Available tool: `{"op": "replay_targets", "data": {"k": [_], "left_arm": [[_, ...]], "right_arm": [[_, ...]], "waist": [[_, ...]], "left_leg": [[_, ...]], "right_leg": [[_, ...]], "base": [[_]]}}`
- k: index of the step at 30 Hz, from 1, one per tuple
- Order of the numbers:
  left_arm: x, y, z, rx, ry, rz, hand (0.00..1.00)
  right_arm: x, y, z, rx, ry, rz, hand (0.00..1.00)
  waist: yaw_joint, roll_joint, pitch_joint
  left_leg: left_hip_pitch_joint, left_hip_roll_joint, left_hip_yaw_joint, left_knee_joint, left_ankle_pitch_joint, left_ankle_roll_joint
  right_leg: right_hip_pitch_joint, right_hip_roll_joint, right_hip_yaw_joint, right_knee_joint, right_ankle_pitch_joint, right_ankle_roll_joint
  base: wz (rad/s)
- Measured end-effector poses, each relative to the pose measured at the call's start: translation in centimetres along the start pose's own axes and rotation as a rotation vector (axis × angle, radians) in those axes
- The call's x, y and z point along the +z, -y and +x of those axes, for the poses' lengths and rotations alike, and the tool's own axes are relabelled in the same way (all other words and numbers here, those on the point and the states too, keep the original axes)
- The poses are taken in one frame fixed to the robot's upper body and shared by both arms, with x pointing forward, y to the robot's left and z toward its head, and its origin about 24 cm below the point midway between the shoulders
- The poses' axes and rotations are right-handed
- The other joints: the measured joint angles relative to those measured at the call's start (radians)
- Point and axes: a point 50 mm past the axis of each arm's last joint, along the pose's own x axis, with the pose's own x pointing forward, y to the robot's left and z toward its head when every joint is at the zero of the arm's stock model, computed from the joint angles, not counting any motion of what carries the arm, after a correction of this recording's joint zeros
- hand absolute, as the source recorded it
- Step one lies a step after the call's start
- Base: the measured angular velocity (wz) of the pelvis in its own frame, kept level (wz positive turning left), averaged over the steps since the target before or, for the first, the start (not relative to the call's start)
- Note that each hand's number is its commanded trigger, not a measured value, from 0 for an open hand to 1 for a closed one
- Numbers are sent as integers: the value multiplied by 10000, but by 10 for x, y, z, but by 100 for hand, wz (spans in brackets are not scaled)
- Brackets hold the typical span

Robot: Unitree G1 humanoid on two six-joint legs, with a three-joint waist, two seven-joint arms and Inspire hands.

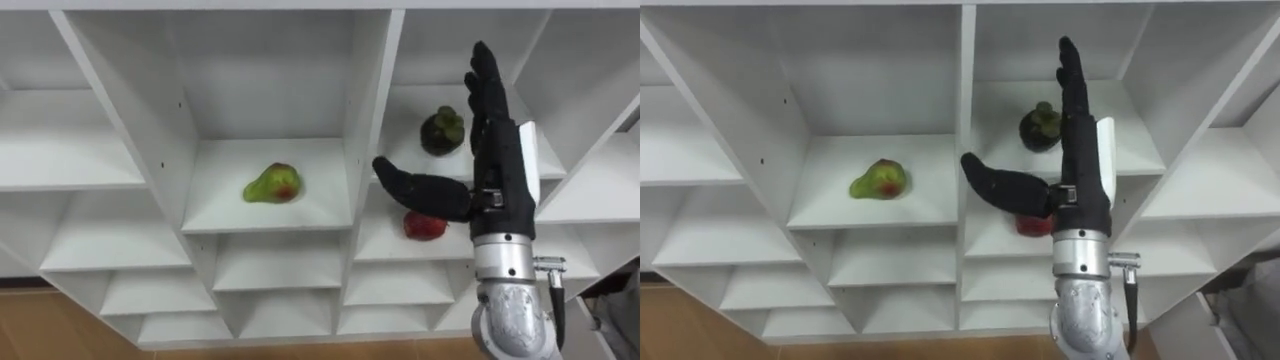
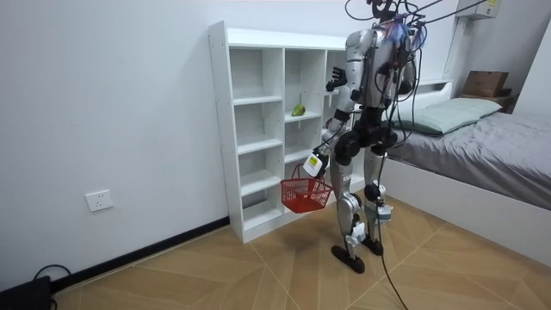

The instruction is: Collect fruits from the closet

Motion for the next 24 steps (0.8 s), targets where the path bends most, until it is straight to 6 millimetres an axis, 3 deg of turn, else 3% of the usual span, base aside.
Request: {"op": "replay_targets", "data": {"k": [5,16,24], "left_arm": [[0,0,0,26,-12,-1,100],[-6,-3,-1,234,-216,-345,100],[-7,-3,-1,330,-324,-315,100]], "right_arm": [[-21,2,-4,196,-990,-219,0],[-20,3,-2,-16,-946,-229,0],[-15,11,1,-880,-695,-236,0]], "waist": [[-18,12,8],[-7,153,-10],[-1,96,-43]], "left_leg": [[-46,-6,-5,1,0,1],[-61,-8,-80,-3,0,1],[-22,-15,-116,6,0,1]], "right_leg": [[-2,-3,5,8,-1,1],[-2,1,-37,26,0,1],[12,-15,-91,26,-1,1]], "base": [[0],[0],[1]]}}
